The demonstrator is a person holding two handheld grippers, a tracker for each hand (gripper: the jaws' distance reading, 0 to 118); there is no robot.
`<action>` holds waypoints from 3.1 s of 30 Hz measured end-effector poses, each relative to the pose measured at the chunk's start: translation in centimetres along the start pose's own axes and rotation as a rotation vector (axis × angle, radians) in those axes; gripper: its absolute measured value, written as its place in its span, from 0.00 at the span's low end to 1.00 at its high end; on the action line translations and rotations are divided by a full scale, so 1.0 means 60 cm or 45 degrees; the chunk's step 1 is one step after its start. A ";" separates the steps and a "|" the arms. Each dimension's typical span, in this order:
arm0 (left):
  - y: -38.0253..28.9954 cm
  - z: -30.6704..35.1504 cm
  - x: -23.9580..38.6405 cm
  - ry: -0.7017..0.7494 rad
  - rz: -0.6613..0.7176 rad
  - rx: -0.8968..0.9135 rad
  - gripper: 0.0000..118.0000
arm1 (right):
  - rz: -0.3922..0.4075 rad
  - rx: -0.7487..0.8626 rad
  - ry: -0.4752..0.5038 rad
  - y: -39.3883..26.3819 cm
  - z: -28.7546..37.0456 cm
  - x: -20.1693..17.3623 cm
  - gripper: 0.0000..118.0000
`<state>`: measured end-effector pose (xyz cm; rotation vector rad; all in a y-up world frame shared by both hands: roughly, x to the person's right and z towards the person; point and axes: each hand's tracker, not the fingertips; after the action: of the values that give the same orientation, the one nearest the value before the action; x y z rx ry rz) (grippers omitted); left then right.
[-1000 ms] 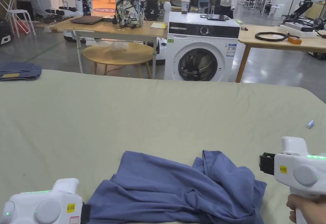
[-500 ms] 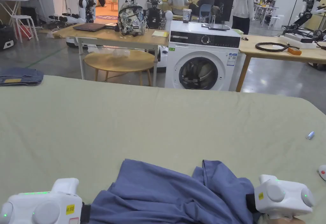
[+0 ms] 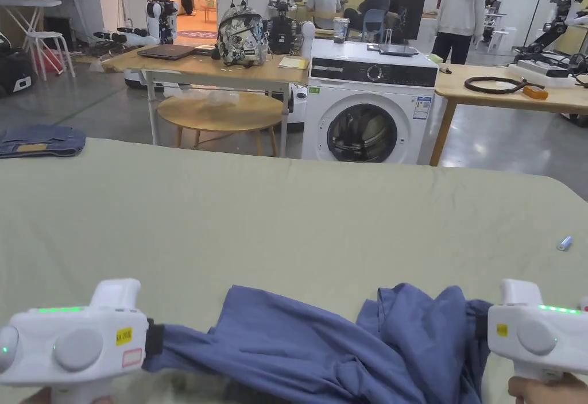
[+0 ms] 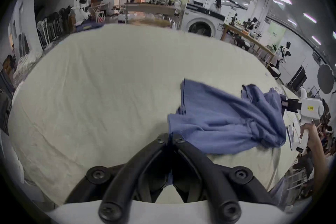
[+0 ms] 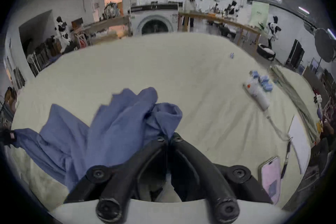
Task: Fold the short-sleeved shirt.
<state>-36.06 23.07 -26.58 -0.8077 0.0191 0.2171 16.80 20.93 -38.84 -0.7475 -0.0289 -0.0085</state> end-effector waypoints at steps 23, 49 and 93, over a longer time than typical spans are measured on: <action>0.339 0.226 -0.067 0.123 0.030 0.494 0.00 | -0.009 0.539 0.094 0.310 0.276 -0.070 0.00; 0.636 0.240 -0.048 0.281 -0.033 0.714 0.00 | 0.095 0.844 -0.041 0.571 0.298 -0.128 0.00; -0.087 0.182 -0.090 0.170 -0.036 0.305 0.00 | 0.189 0.366 -0.085 -0.110 0.290 -0.066 0.00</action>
<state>-41.03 26.42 -14.78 -0.5823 0.1568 0.1308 12.31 27.90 -21.74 -0.4604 -0.0372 0.1593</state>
